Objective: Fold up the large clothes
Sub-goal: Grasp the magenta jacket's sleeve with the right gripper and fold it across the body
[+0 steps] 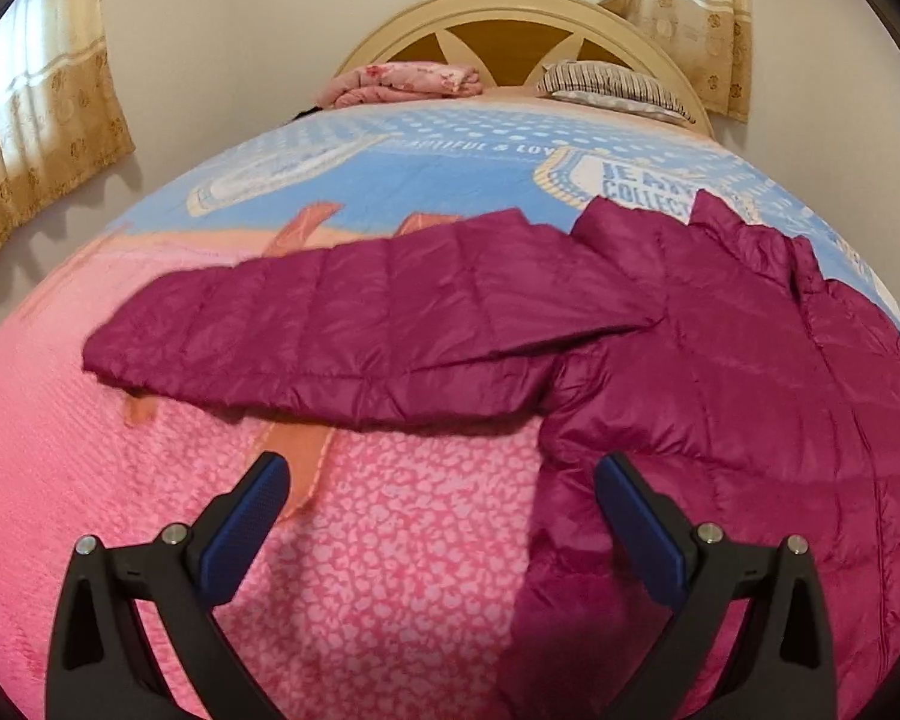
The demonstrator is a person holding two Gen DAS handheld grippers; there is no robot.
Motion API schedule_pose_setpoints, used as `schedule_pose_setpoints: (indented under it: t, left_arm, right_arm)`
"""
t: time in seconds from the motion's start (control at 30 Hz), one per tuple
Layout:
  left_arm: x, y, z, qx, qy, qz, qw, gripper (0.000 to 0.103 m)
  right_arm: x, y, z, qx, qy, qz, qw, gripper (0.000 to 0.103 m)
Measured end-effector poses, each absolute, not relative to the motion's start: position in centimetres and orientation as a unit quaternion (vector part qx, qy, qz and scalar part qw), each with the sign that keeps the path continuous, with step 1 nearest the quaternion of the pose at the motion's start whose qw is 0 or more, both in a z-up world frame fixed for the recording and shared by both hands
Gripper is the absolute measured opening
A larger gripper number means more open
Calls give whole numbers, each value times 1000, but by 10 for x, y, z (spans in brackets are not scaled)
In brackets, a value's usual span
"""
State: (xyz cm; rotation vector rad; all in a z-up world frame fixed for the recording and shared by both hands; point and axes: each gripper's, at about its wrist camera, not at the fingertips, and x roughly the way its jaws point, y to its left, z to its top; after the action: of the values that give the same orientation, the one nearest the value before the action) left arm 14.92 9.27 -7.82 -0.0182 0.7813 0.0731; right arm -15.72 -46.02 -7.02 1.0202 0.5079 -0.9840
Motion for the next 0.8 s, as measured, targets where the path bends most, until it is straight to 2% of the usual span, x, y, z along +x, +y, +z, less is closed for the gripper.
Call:
schedule_pose_setpoints:
  t: [0.03,0.13,0.17,0.2,0.23,0.3,0.37,0.47,0.8]
  left_arm:
    - [150,94,-81,-15,386,33,922,103]
    - [151,96,-85,-33,399,25,916,103]
    - [151,97,-87,-37,402,22,915,103]
    - [152,98,-88,-43,406,18,913,103]
    - [154,100,-91,-57,415,12,908,103]
    - [154,103,-92,-70,417,7,906,103]
    - [152,101,-92,-68,413,8,908,103]
    - [152,100,-92,-66,414,8,908,103]
    - [152,102,-92,-70,411,7,909,103]
  right_arm:
    - [-151,-462,-72,462,237,-447,728,101]
    - [-135,-459,-77,428,266,-457,733,85]
    - [-131,-458,-77,413,275,-457,738,68]
    - [-125,-456,-78,403,286,-454,741,56]
    - [-127,-456,-79,392,290,-457,744,55]
    - [-123,-455,-74,367,296,-460,753,34]
    - [-118,-454,-67,349,293,-457,764,17]
    - [-111,-449,-45,313,284,-457,783,11]
    - [-11,-358,81,223,231,-306,896,10]
